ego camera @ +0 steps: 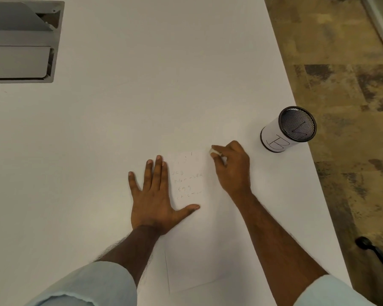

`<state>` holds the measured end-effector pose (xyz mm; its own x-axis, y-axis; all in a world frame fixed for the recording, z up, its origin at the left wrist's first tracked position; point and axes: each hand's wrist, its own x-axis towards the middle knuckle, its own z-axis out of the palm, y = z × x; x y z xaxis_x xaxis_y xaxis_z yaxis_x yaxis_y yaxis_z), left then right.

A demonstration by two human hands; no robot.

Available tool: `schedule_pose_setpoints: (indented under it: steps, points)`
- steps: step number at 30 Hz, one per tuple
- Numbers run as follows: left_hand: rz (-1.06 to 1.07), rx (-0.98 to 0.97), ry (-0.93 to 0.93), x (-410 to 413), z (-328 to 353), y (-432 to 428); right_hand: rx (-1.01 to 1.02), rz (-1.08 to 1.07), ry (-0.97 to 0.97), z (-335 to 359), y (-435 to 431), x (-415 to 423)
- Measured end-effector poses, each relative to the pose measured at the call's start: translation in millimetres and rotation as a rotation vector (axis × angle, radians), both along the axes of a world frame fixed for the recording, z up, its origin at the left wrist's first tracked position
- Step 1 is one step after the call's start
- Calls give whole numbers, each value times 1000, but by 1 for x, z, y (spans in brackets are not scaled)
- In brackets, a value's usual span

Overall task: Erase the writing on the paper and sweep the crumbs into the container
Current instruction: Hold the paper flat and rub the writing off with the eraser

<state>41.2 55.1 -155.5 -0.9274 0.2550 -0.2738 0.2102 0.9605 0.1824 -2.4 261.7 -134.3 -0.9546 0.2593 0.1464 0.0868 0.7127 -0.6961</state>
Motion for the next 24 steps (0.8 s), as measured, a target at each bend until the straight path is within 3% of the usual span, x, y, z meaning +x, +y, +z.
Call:
schedule_pose_setpoints:
  steps: [3,7,13,17,20,24]
  points:
    - [0,-6,0,0,-1,0,54,161,-19,-2,-14,14]
    - [-2,-15,-9,-1,-1,0,109,41,-6,-6,-6,2]
    - [-2,-10,-10,0,0,-1,-145,-85,38,-4,-2,6]
    - [-5,-2,-3,0,0,-1,85,76,-25,-9,-17,18]
    - [-6,-6,-6,0,0,-1,106,-50,-19,-9,-9,3]
    - [-2,-2,-1,0,1,-1,-96,-262,32,-6,9,-4]
